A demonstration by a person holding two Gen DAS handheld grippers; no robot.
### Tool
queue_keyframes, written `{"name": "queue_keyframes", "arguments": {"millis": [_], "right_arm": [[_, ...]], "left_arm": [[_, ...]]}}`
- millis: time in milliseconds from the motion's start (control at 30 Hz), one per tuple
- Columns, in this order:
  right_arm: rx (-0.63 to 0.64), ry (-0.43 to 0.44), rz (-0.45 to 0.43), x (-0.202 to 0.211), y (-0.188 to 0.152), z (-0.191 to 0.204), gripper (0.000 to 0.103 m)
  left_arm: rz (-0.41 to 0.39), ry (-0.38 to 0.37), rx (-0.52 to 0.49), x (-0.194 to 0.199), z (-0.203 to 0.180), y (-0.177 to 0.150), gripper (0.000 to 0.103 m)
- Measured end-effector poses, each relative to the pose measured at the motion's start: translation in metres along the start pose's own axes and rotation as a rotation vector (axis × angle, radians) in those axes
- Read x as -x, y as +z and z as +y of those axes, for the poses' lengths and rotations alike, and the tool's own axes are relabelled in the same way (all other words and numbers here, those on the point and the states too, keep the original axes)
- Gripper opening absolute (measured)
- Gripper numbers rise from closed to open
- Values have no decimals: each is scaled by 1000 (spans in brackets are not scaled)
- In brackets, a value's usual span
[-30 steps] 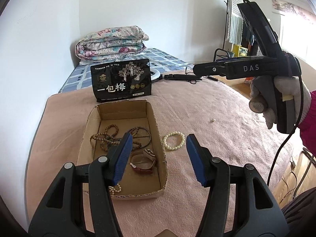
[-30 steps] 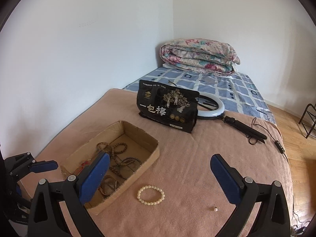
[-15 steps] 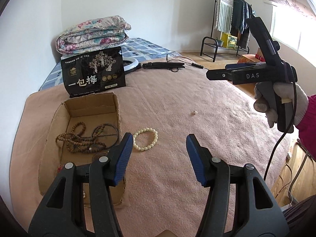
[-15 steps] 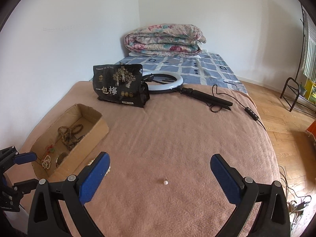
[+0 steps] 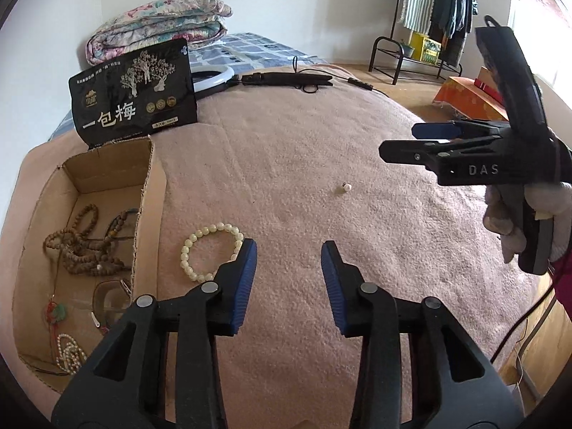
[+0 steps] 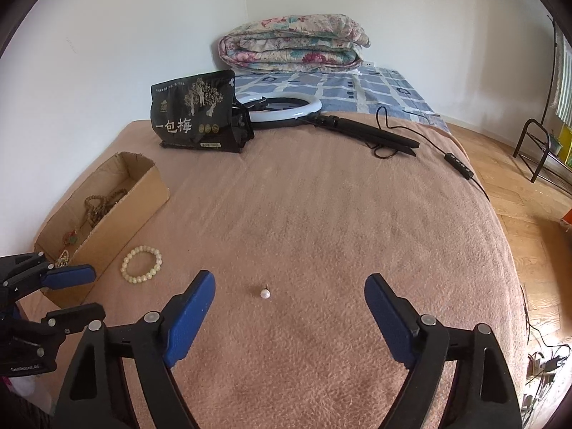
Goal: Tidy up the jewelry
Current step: 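Move the left tool to the cream bead bracelet while the right tool approaches the pearl earring, then close the left tool on the bead bracelet while the right tool grasps the pearl earring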
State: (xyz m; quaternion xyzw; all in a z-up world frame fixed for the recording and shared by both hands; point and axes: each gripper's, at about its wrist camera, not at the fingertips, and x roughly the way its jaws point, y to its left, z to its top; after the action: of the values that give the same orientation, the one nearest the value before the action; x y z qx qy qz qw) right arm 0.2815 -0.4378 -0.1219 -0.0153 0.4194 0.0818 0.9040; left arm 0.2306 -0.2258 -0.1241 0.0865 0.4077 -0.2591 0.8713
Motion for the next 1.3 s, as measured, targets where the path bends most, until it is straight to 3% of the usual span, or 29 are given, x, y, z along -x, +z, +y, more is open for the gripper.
{"name": "queue_keyframes", "arguments": {"millis": [400, 633, 1000, 1167, 1300], "right_arm": [[114, 102, 102, -53, -23, 15, 40], [100, 109, 118, -73, -24, 15, 33], [107, 99, 121, -76, -22, 15, 23], [111, 98, 126, -78, -22, 16, 16], [109, 98, 125, -77, -24, 15, 9]], "left_arm": [[78, 86, 67, -53, 21, -1, 34], [106, 111, 59, -68, 26, -3, 34], [124, 73, 74, -76, 34, -4, 29], [113, 67, 71, -76, 34, -5, 7], [103, 56, 81, -74, 33, -6, 6]]}}
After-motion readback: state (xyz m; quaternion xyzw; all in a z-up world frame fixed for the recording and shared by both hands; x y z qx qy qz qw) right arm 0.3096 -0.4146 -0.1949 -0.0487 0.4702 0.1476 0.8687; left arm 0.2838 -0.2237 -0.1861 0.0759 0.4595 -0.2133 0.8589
